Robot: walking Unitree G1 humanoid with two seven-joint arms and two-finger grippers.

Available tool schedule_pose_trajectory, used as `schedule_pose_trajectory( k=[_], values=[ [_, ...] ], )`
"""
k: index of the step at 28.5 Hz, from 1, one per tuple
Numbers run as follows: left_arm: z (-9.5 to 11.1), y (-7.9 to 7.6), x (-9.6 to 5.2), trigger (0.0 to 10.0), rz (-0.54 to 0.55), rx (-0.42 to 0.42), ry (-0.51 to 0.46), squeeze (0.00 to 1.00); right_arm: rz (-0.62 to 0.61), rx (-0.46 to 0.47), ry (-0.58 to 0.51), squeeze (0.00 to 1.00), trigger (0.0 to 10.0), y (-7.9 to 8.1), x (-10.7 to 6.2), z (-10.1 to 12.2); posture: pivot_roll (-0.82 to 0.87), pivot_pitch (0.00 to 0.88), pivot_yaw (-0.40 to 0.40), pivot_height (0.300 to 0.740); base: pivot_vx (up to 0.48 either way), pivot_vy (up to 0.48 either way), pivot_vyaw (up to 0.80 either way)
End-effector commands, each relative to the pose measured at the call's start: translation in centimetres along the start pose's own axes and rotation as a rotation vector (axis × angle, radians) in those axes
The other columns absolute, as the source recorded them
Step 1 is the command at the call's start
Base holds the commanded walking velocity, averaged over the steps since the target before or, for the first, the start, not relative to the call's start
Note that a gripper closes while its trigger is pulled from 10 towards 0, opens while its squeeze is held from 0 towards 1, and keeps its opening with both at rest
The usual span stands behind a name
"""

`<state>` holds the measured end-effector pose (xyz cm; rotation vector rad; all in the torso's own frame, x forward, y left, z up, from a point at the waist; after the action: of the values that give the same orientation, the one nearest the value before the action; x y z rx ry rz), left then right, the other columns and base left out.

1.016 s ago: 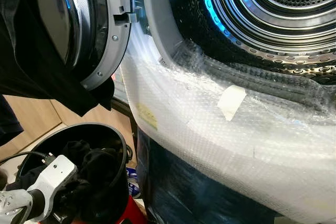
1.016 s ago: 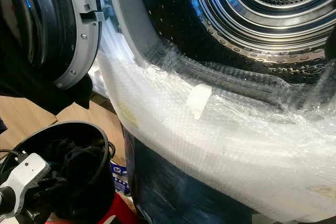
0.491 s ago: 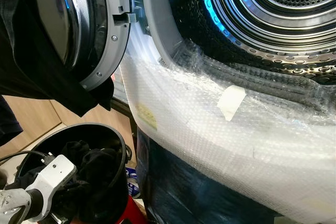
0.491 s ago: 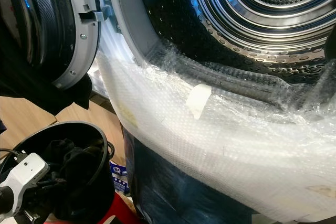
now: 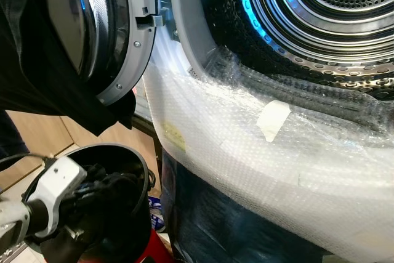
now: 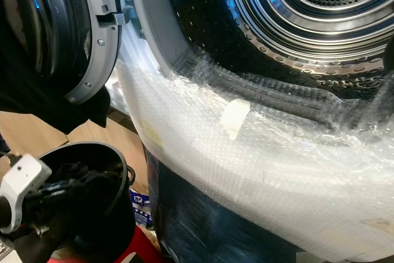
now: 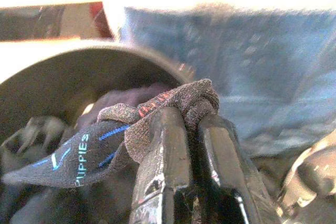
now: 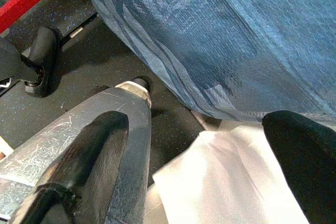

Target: Clothes washing

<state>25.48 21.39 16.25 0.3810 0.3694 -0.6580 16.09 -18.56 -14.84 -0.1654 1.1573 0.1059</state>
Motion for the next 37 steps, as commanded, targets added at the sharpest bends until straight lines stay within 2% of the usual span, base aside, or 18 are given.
schedule_pose_trajectory(
  k=[1,3,7,8,11,13,14,16,18,22,25,27,28,30,32,33,35,37],
  values=[
    [3.0,-0.6,-0.5,0.0,-0.037,0.04,-0.14,0.0,0.002,0.004,0.009,0.0,10.0,0.1,0.0,-0.2,0.15,0.051,-0.013,0.74,0.0,0.0,0.0],
    [4.8,-1.9,-0.6,0.0,-0.115,0.031,-0.252,0.0,0.002,0.016,0.0,0.0,10.0,0.1,0.0,-0.1,0.15,0.051,-0.015,0.74,0.0,0.0,0.0],
    [6.1,-3.6,0.3,0.0,-0.225,0.016,-0.307,0.0,-0.001,0.017,0.002,0.0,10.0,0.1,0.0,-0.1,0.14,0.047,-0.014,0.74,0.0,0.0,0.0],
    [6.6,-4.5,0.8,0.0,-0.279,0.006,-0.33,0.0,-0.004,0.023,-0.001,0.0,10.0,0.0,0.0,-0.1,0.14,0.045,-0.015,0.74,0.0,0.0,0.0],
    [6.9,-6.1,1.8,0.0,-0.384,-0.004,-0.348,0.0,-0.023,0.027,-0.024,0.0,10.0,-0.4,0.0,0.4,0.13,0.041,-0.013,0.74,0.0,0.0,0.0],
    [6.8,-6.4,2.0,0.0,-0.399,-0.008,-0.35,0.0,-0.027,0.033,-0.029,0.0,10.0,-0.5,0.0,0.5,0.13,0.04,-0.013,0.74,0.0,0.0,0.0],
    [6.4,-6.9,2.7,0.0,-0.43,0.001,-0.328,0.0,-0.036,0.046,-0.043,0.0,10.0,-0.8,0.0,0.9,0.11,0.037,-0.011,0.74,0.0,0.0,0.0],
    [6.3,-7.0,2.9,0.0,-0.438,0.002,-0.322,0.0,-0.039,0.05,-0.047,0.0,10.0,-0.9,0.0,1.0,0.1,0.035,-0.009,0.74,0.0,0.0,0.0],
    [5.6,-7.6,4.0,0.0,-0.492,-0.01,-0.304,0.0,-0.039,0.057,-0.074,0.0,10.0,-1.5,-0.1,1.6,0.09,0.035,-0.01,0.74,0.0,0.0,0.0],
    [4.5,-7.7,4.7,0.0,-0.51,-0.023,-0.267,0.0,-0.028,0.054,-0.123,0.0,10.0,-2.0,-0.3,2.4,0.08,0.035,-0.014,0.74,0.0,0.0,0.0],
    [2.8,-7.7,5.2,0.0,-0.517,-0.035,-0.214,0.0,-0.005,0.046,-0.181,0.0,10.0,-2.6,-0.5,3.4,0.07,0.036,-0.016,0.74,0.0,0.0,0.0],
    [1.8,-7.7,5.6,0.0,-0.518,-0.043,-0.191,0.0,0.049,-0.014,-0.197,0.0,10.0,-3.0,-0.8,3.6,0.06,0.039,-0.023,0.74,0.0,0.0,0.0],
    [1.8,-7.7,5.6,0.0,-0.518,-0.043,-0.191,0.0,0.049,-0.014,-0.197,0.0,10.0,-3.0,-0.8,3.6,0.06,0.039,-0.023,0.74,0.0,0.0,0.0],
    [1.2,-7.8,6.4,0.0,-0.519,-0.051,-0.181,0.0,0.203,-0.077,-0.226,0.0,10.0,-2.5,-1.4,3.8,0.04,0.04,-0.023,0.74,0.0,0.0,0.0],
    [1.1,-8.0,6.6,0.0,-0.523,-0.052,-0.18,0.0,0.284,-0.101,-0.247,0.0,10.0,-2.1,-1.9,3.8,0.04,0.039,-0.024,0.74,0.0,0.0,0.0],
    [1.1,-8.2,6.8,0.0,-0.526,-0.059,-0.182,0.0,0.356,-0.141,-0.262,0.0,10.0,-1.8,-2.5,3.6,0.03,0.041,-0.025,0.74,0.0,0.0,0.0],
    [1.0,-8.3,6.9,0.0,-0.529,-0.059,-0.18,0.0,0.393,-0.162,-0.268,0.0,10.0,-1.8,-2.8,3.4,0.03,0.042,-0.025,0.74,0.0,0.0,0.0],
    [0.8,-8.5,7.2,0.0,-0.539,-0.054,-0.178,0.0,0.507,-0.205,-0.285,0.0,10.0,-1.3,-3.9,3.0,0.03,0.043,-0.024,0.74,0.0,0.0,0.0]
  ],
)
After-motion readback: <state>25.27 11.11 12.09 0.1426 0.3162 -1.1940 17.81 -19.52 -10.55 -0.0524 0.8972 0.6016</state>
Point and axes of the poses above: a point about 5 cm out from each wrist's last joint towards the gripper, its own x axis pointing out of the wrist towards the gripper, its own z axis along the axis of the wrist's last joint, y = z × x, the point moved 5 cm from there along x, pointing out of the wrist towards the gripper, and after that the axes turned 7 degrees about x, right-handed, at the moved point
